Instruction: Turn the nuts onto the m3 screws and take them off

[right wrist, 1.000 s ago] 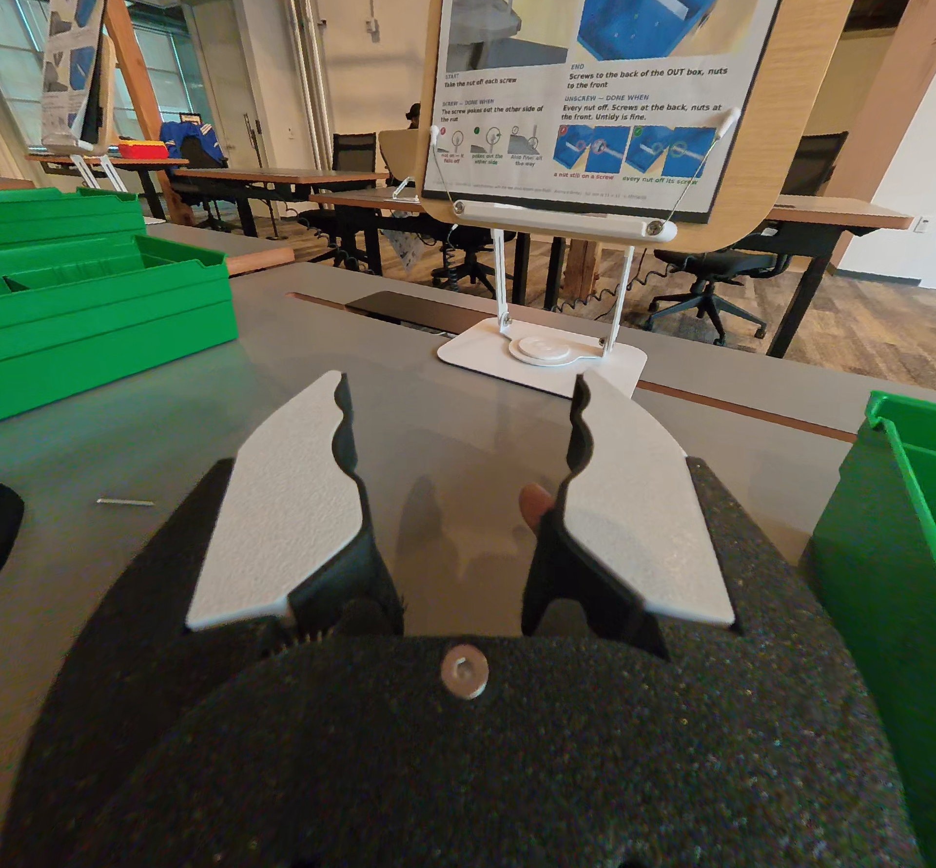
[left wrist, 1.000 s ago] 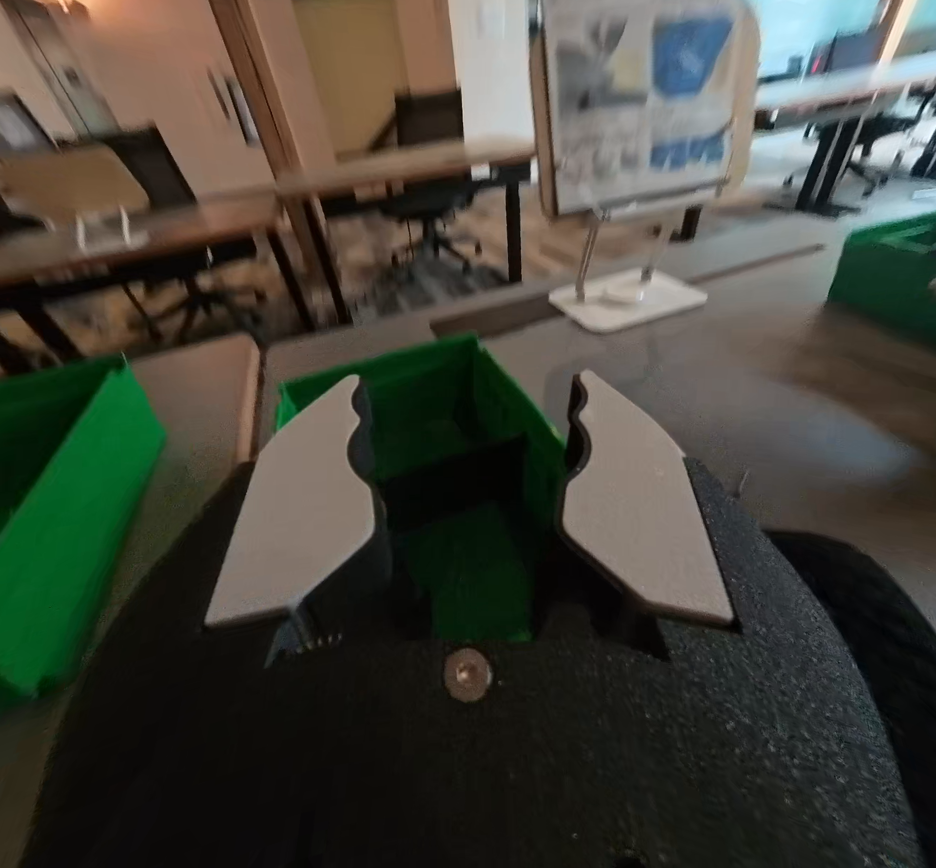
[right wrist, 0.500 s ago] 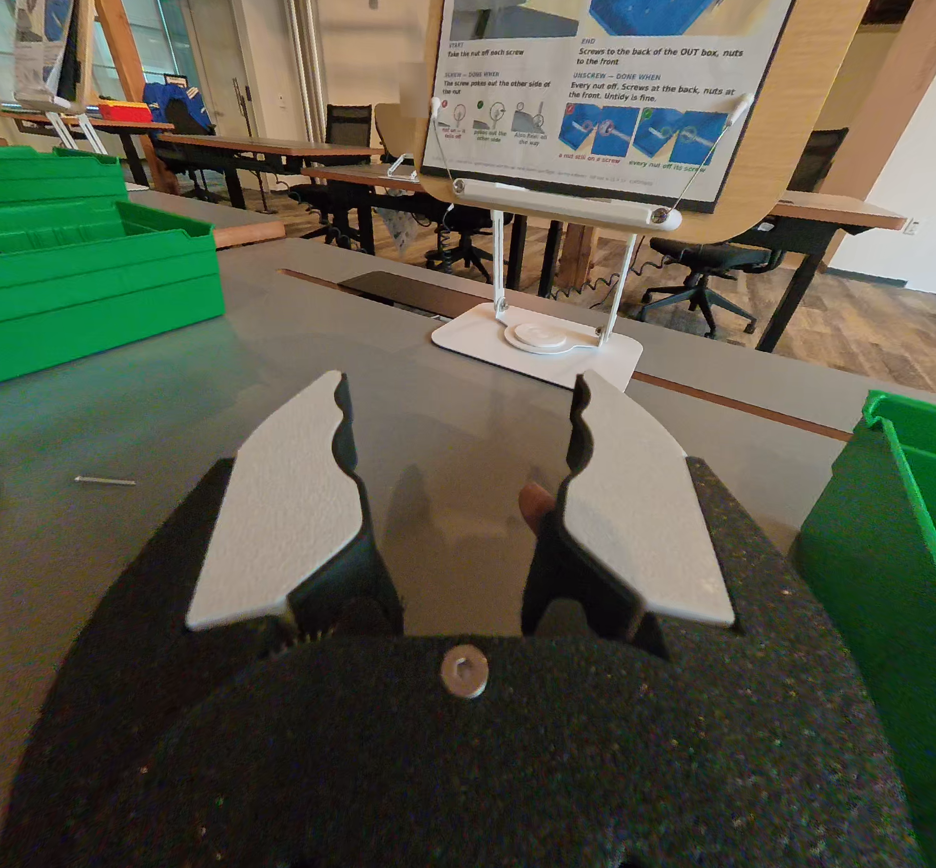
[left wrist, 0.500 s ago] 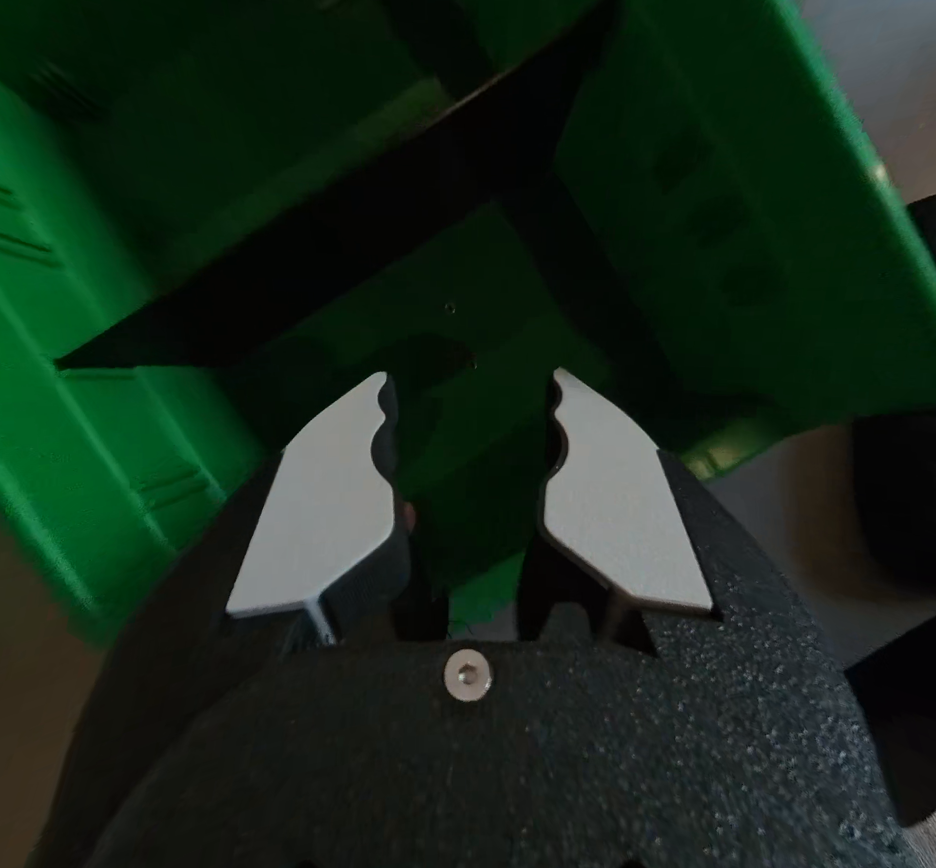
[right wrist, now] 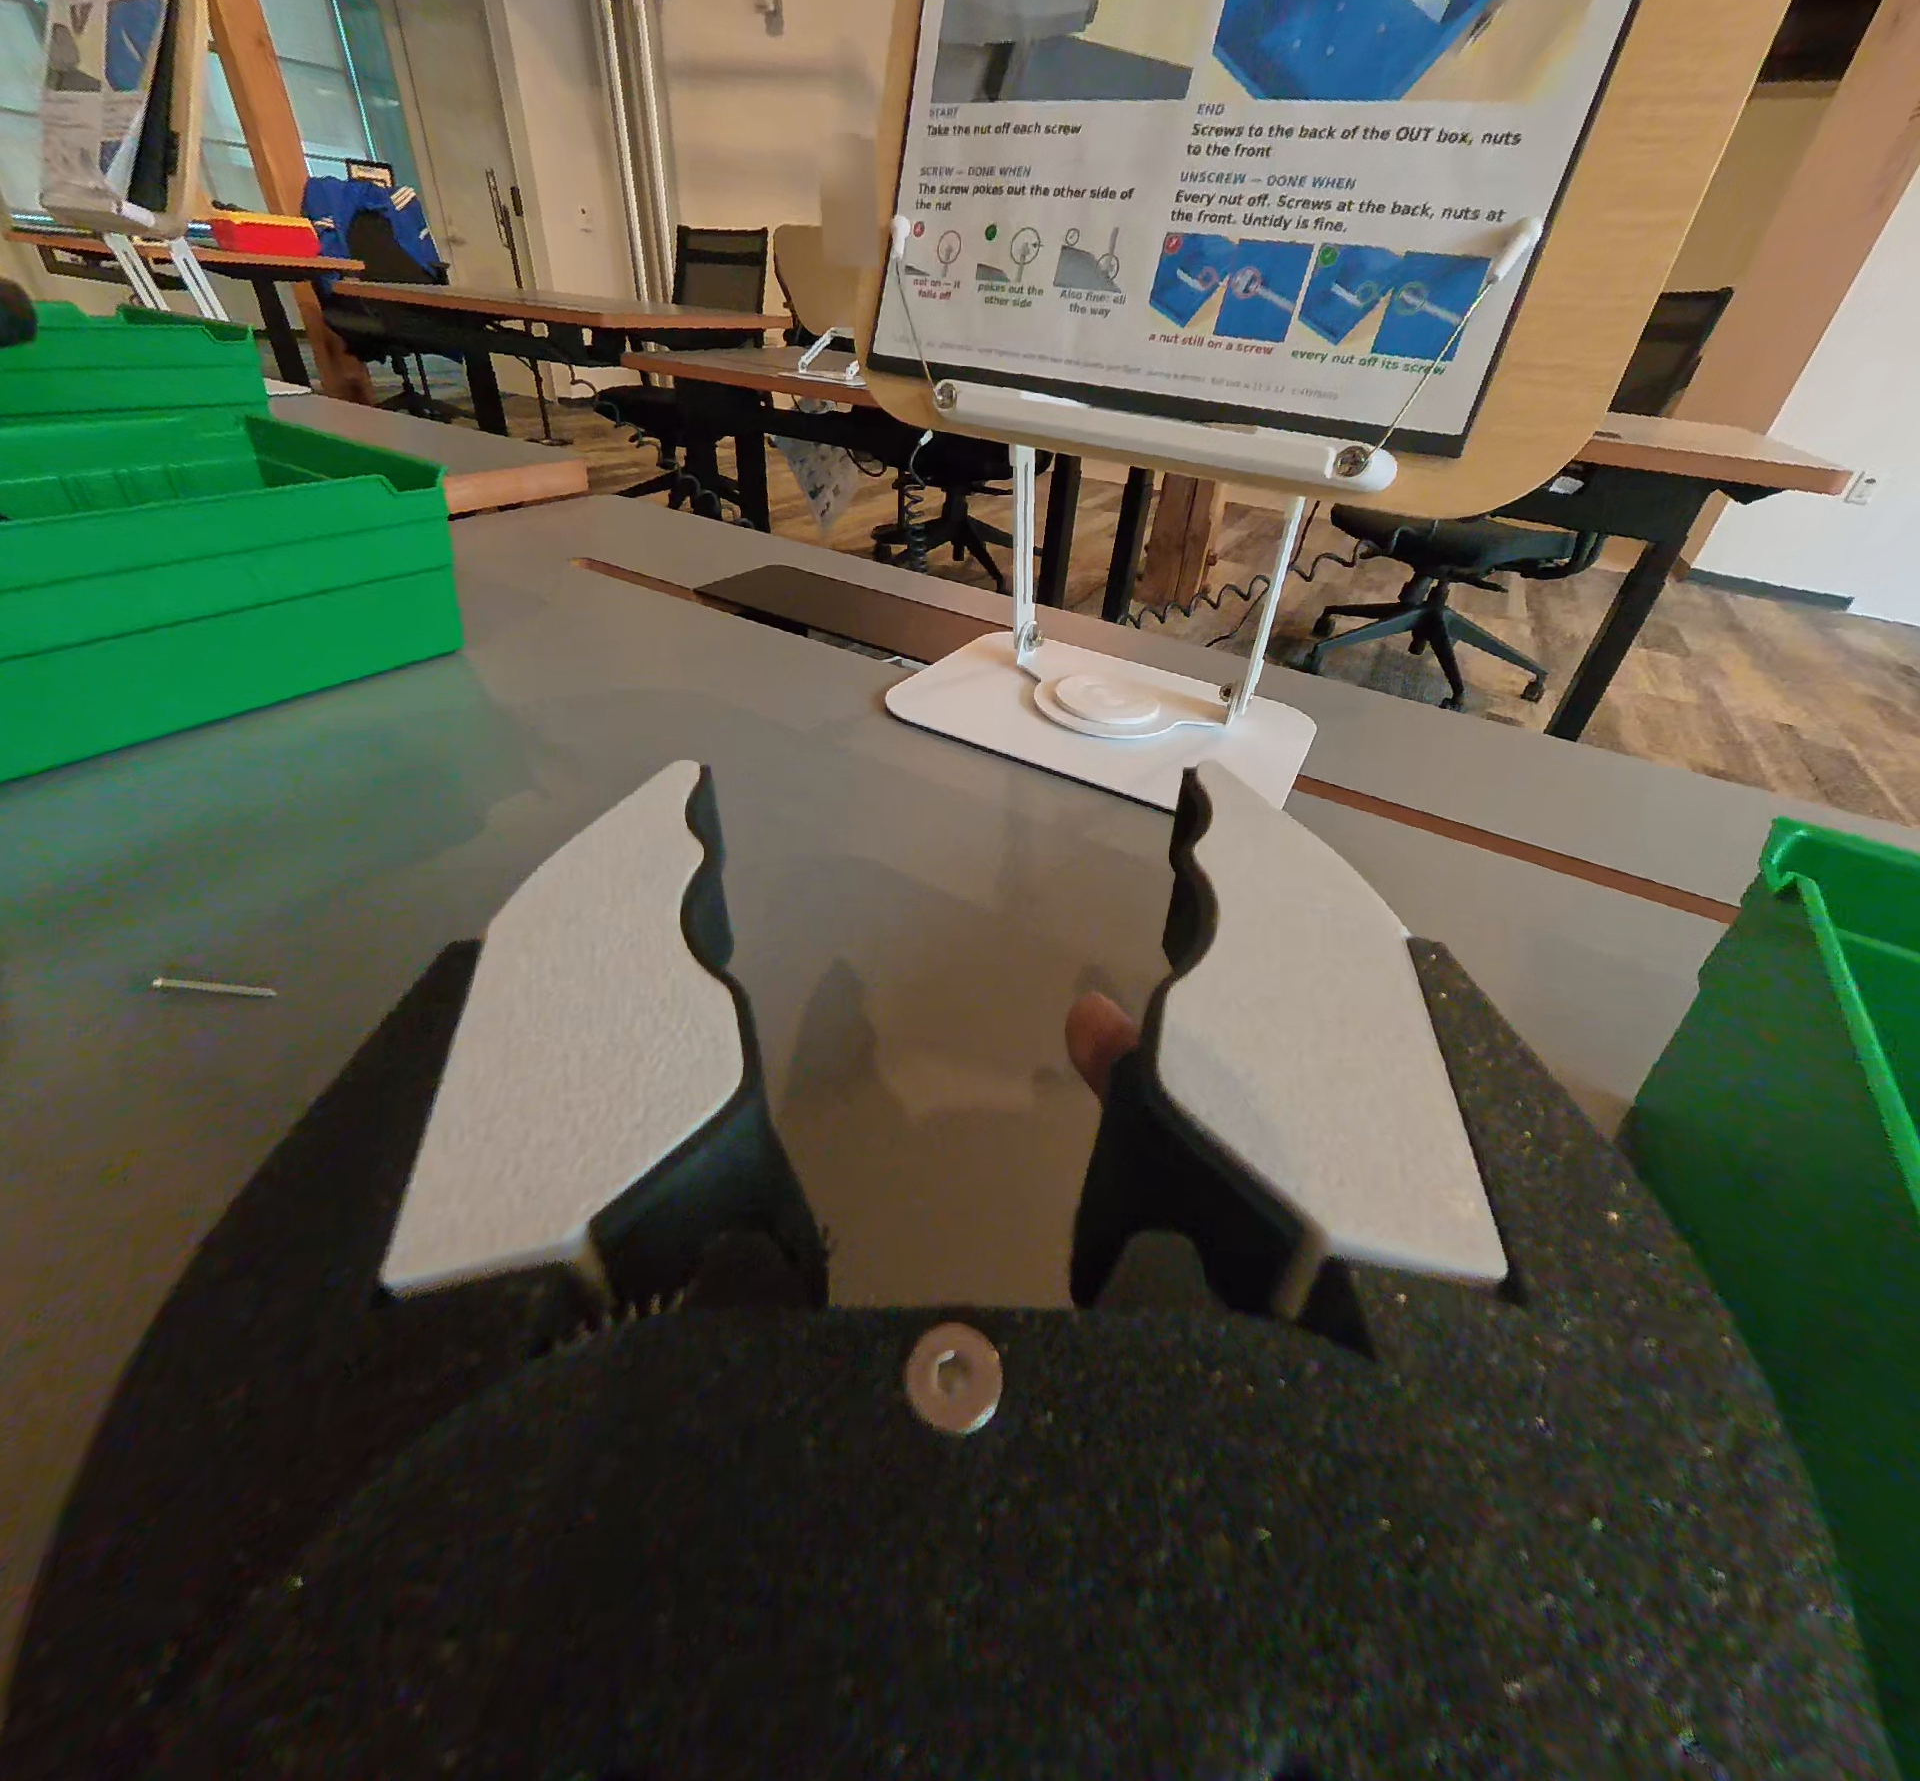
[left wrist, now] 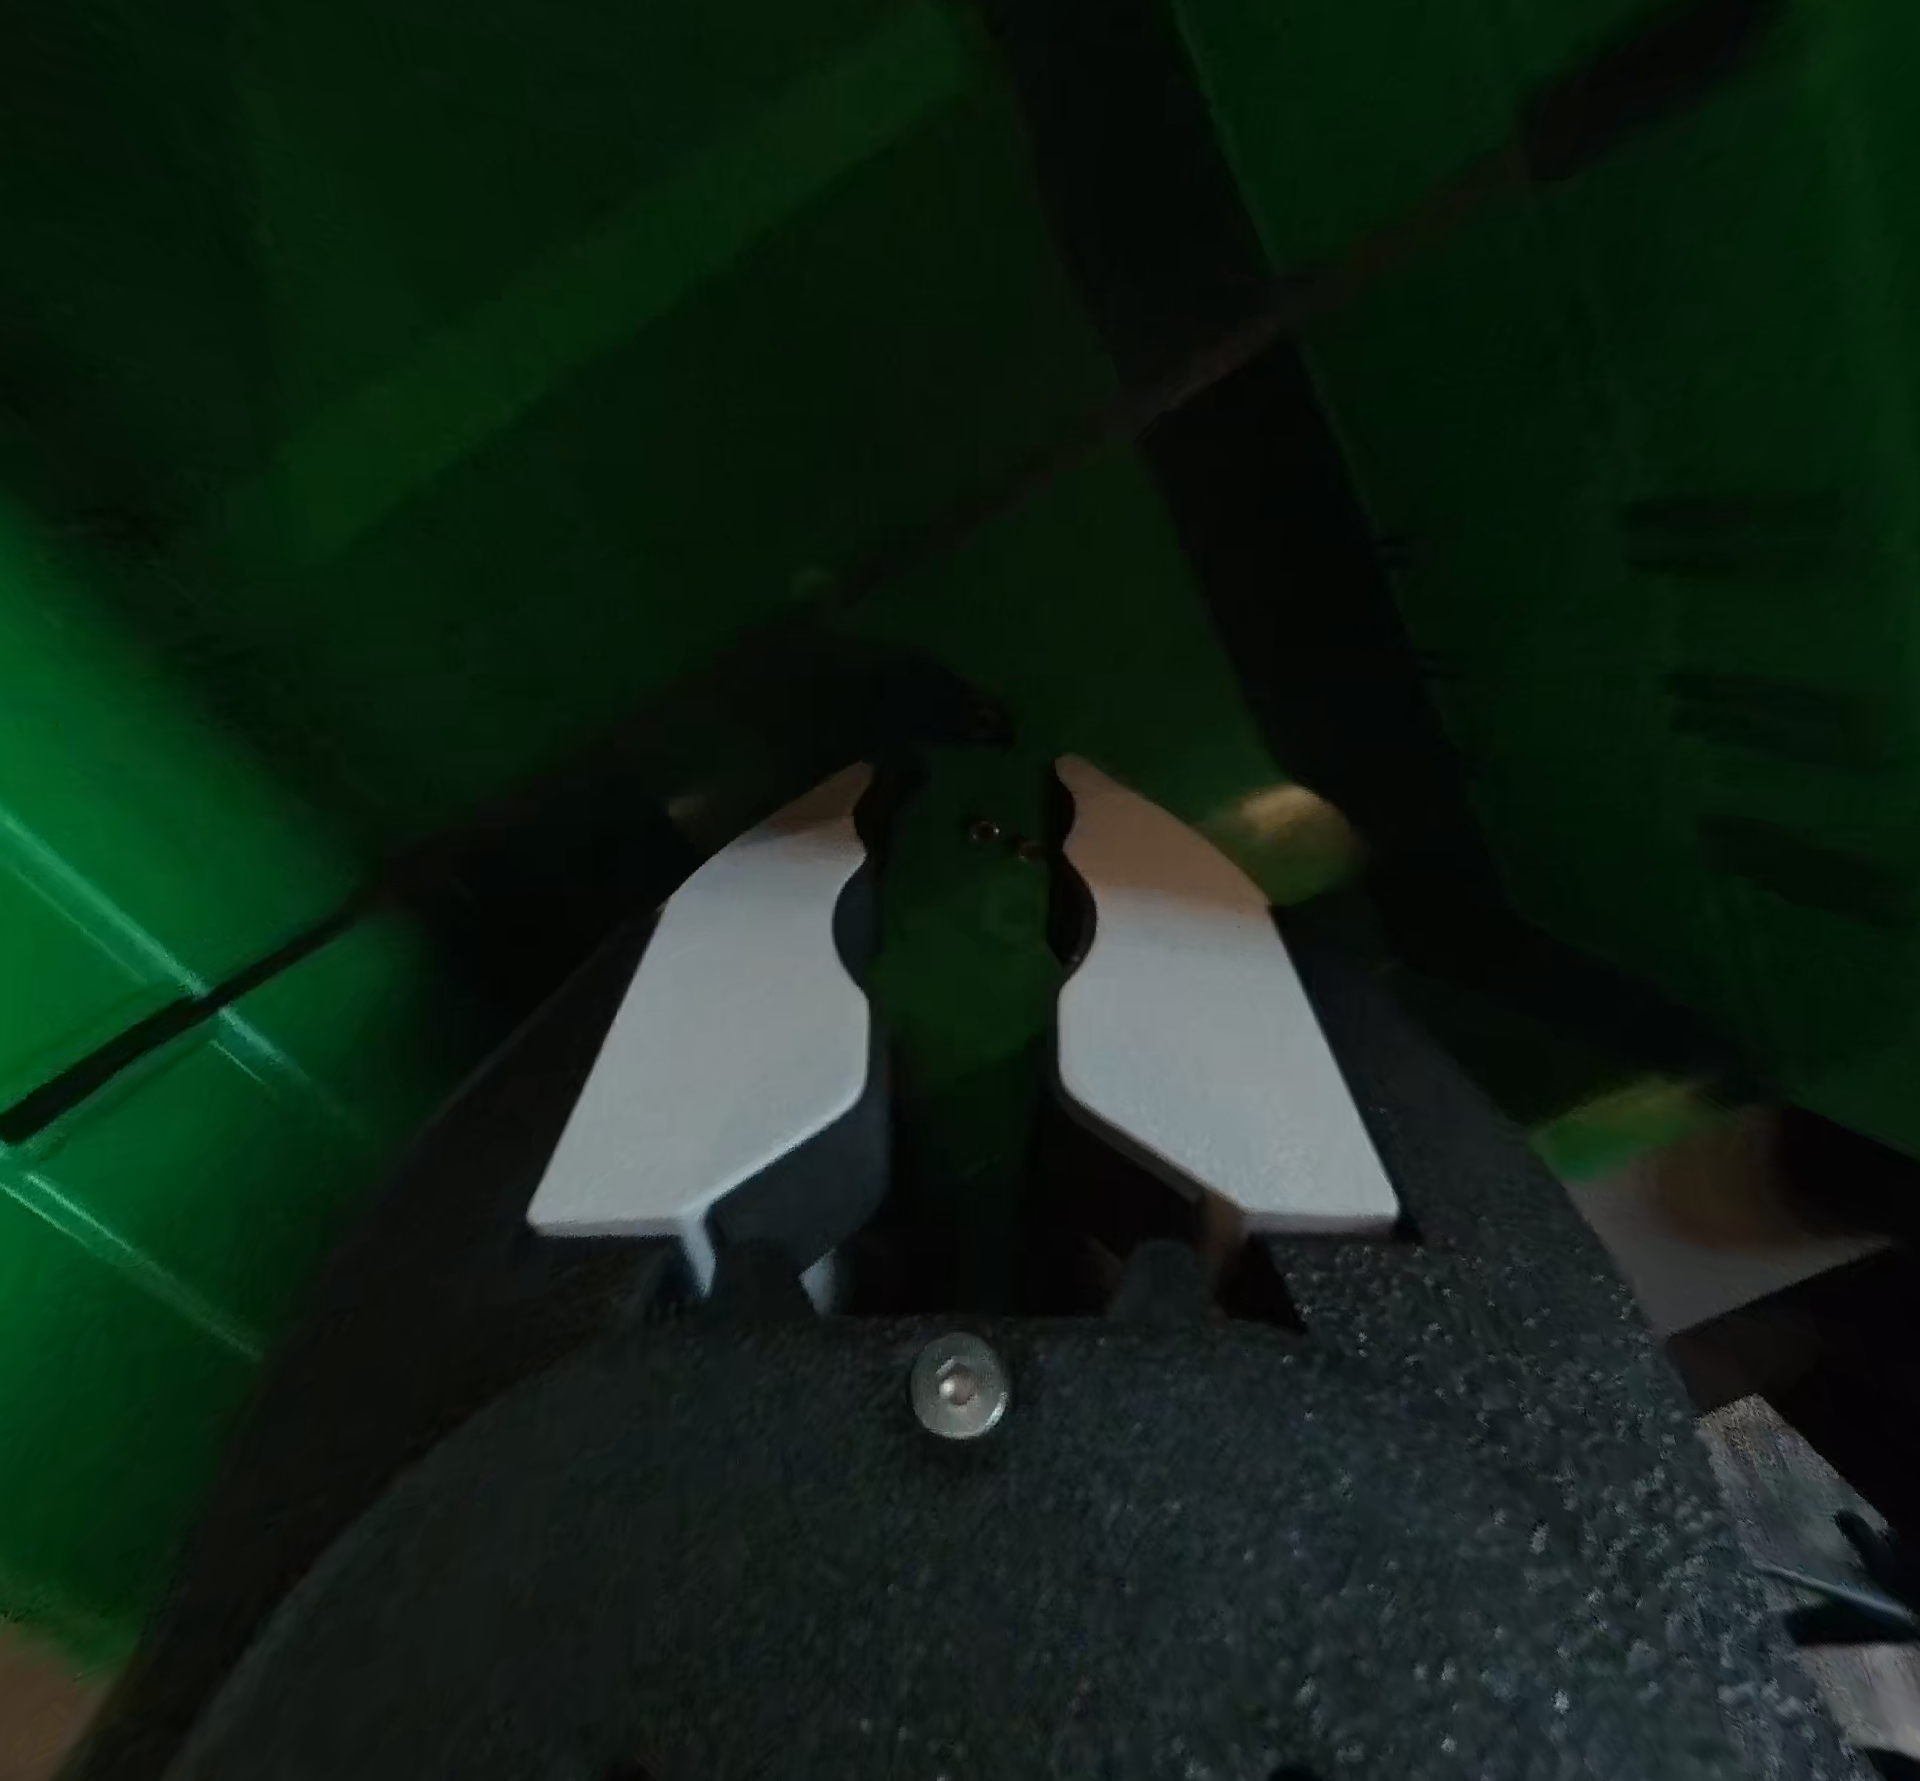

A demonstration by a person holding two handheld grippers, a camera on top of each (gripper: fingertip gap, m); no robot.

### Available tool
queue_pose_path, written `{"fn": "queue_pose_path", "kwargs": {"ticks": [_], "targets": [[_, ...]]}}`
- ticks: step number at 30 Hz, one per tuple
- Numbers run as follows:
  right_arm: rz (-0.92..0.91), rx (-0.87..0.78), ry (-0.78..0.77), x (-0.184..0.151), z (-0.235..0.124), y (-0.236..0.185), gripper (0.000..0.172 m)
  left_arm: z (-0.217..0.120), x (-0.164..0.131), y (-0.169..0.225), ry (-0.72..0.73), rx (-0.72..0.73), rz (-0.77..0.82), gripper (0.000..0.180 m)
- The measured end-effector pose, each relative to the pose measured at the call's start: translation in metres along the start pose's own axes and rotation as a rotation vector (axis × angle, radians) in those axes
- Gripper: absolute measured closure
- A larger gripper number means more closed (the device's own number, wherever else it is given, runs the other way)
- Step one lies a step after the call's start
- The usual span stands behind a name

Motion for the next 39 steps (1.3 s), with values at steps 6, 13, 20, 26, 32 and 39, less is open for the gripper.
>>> {"fn": "queue_pose_path", "kwargs": {"ticks": [6,13,20,26,32,39], "targets": [[0.001,0.002,0.009,0.001,-0.001,0.0,0.089,0.008,0.008,0.001,-0.046,0.021,-0.047,0.161],[0.0,0.0,0.018,0.003,-0.002,0.0,0.089,0.012,0.015,0.005,-0.066,0.001,-0.077,0.163],[0.001,0.001,0.022,0.004,-0.002,0.0,0.089,0.012,0.012,0.006,-0.098,-0.004,-0.079,0.167],[0.0,0.0,0.022,0.004,-0.003,0.0,0.089,0.012,0.013,0.006,-0.106,0.008,-0.077,0.17],[-0.003,0.001,0.02,0.004,-0.002,0.0,0.089,0.013,0.013,0.007,-0.1,0.008,-0.084,0.175],[-0.002,0.002,0.018,0.003,-0.002,0.0,0.089,0.002,0.013,0.009,-0.052,0.002,-0.084,0.176]]}}
Point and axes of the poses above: each gripper's, where its closed fingertips meet, z out along the fingers, x out of its top, y = z × x across the jaws, the point moved 7 cm from there along -z, back along the fingers, and after that the axes turned 3 degrees about -y, right-handed, at the moved point
